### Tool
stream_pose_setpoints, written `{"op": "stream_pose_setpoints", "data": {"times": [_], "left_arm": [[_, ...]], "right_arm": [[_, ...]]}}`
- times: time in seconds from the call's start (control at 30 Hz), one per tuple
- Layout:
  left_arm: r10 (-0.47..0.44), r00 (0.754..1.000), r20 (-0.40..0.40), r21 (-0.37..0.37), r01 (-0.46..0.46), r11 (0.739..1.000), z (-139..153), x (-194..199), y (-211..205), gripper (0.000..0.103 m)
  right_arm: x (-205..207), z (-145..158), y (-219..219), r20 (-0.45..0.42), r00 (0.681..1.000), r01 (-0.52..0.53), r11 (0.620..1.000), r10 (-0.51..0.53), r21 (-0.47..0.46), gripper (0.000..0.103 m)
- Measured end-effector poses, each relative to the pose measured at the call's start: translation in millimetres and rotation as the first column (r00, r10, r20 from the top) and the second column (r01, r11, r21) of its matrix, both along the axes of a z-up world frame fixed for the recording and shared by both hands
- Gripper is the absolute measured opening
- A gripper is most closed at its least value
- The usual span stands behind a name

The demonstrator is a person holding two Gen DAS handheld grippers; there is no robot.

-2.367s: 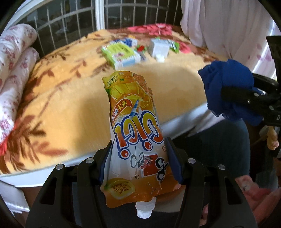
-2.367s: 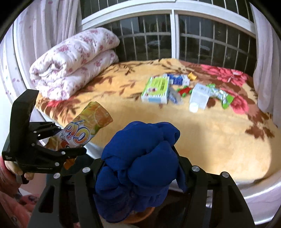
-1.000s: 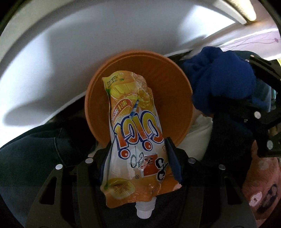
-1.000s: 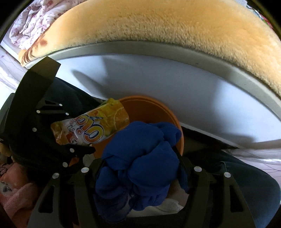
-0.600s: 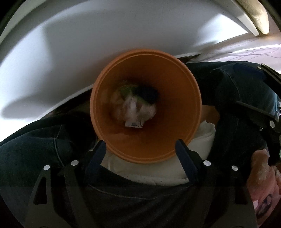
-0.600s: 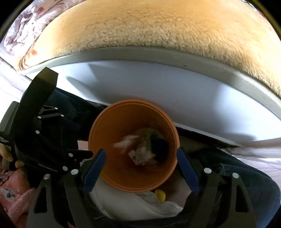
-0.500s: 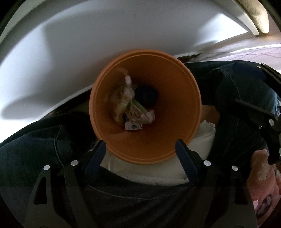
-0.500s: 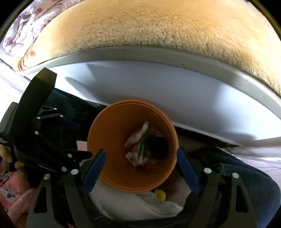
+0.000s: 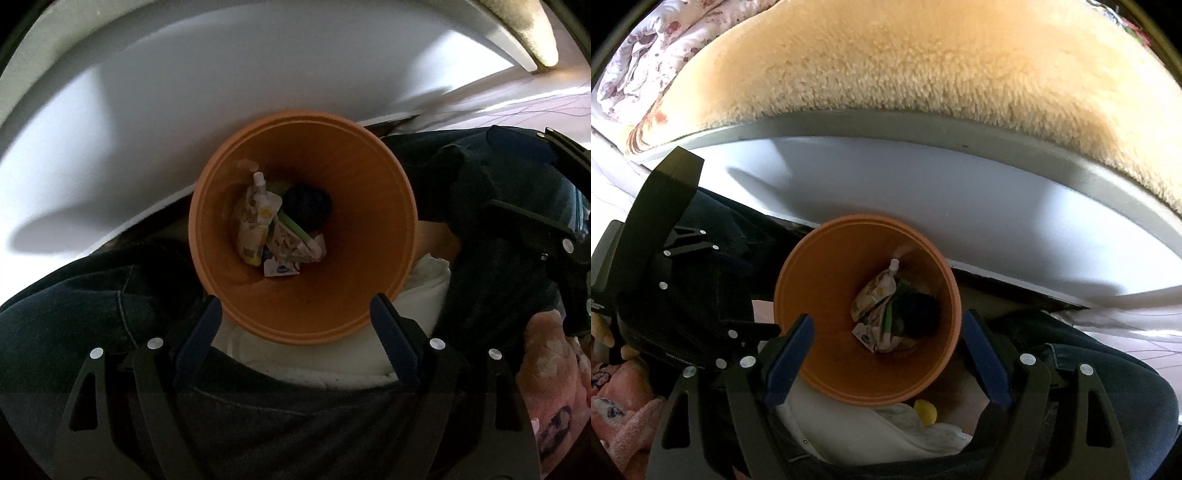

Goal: Collect trash
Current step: 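Lift both tools from the bin back toward the bed, then grasp the green medicine box with the left gripper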

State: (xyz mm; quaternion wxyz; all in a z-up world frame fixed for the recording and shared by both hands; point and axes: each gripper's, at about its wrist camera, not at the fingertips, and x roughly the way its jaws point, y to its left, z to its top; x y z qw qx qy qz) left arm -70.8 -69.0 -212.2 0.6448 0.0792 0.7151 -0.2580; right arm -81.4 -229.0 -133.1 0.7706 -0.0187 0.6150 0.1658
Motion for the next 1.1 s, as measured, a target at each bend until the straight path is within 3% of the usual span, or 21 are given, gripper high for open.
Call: {"op": "stream_pose_setpoints", "data": {"times": [0.47,0.67,0.83,0.87,1.0,1.1], "left_arm": [[0.023,0.998,0.053,-0.044,-0.021,0.999,24.2,-2.9,11.8,0.080],[0.015,0.994,0.111,-0.086,-0.006,0.996,46.8,-4.0,18.5,0.080],[0.027,0.981,0.194,-0.218,0.016,0.976,98.2,6.2,31.5,0.081],[0.038,0.976,0.216,-0.246,0.017,0.969,110.8,9.9,33.5,0.085],[0.132,0.933,0.334,-0.336,-0.013,0.942,162.9,42.2,37.0,0.091],[0.216,0.913,0.345,-0.410,-0.061,0.910,183.7,80.5,36.3,0.091]], "right_arm": [[-6.6,20.4,-6.0,0.060,0.998,0.024,1.000,-0.025,0.009,0.082],[-9.2,35.9,-10.6,0.095,0.994,0.046,0.999,-0.048,0.025,0.082],[-13.7,65.5,-20.7,0.172,0.982,0.069,0.996,-0.076,0.049,0.085],[-14.6,72.2,-22.9,0.191,0.978,0.073,0.996,-0.082,0.053,0.085],[-15.2,89.3,-28.5,0.240,0.966,0.084,0.994,-0.099,0.070,0.086],[-15.0,94.7,-28.6,0.255,0.962,0.083,0.994,-0.101,0.077,0.086]]}}
